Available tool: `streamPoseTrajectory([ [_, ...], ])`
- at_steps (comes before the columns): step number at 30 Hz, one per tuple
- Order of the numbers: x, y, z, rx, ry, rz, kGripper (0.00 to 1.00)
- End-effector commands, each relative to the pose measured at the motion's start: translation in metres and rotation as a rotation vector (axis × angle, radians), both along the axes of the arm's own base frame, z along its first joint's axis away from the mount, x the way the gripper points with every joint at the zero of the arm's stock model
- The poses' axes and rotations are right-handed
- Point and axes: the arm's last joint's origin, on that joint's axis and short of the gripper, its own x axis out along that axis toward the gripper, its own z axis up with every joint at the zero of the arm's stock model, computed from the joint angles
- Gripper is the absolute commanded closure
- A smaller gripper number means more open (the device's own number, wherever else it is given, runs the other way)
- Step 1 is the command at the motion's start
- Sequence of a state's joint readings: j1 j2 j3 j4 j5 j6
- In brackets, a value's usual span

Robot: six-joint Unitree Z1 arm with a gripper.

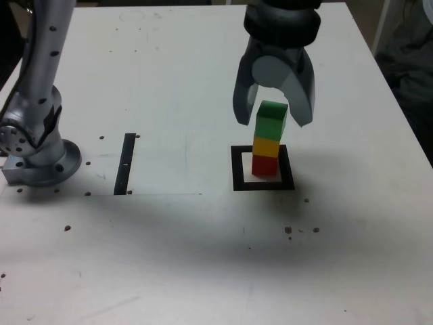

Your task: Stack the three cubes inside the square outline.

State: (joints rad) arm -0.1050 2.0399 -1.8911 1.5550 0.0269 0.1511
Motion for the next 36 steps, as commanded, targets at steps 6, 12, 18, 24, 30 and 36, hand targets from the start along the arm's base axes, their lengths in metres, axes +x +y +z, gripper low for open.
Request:
streamPoseTrajectory([
  [6, -0.025, 0.005, 0.017, 0.024, -0.021, 0.017, 0.00],
  [12, -0.055, 0.009, 0.023, 0.051, -0.013, 0.039, 0.00],
  [18, -0.093, 0.014, 0.017, 0.091, 0.010, 0.075, 0.00],
  [24, -0.124, 0.018, 0.002, 0.102, 0.037, 0.107, 0.00],
  [30, -0.152, 0.020, -0.014, 0.106, 0.059, 0.136, 0.00],
  [36, -0.174, 0.022, -0.037, 0.101, 0.082, 0.160, 0.00],
])
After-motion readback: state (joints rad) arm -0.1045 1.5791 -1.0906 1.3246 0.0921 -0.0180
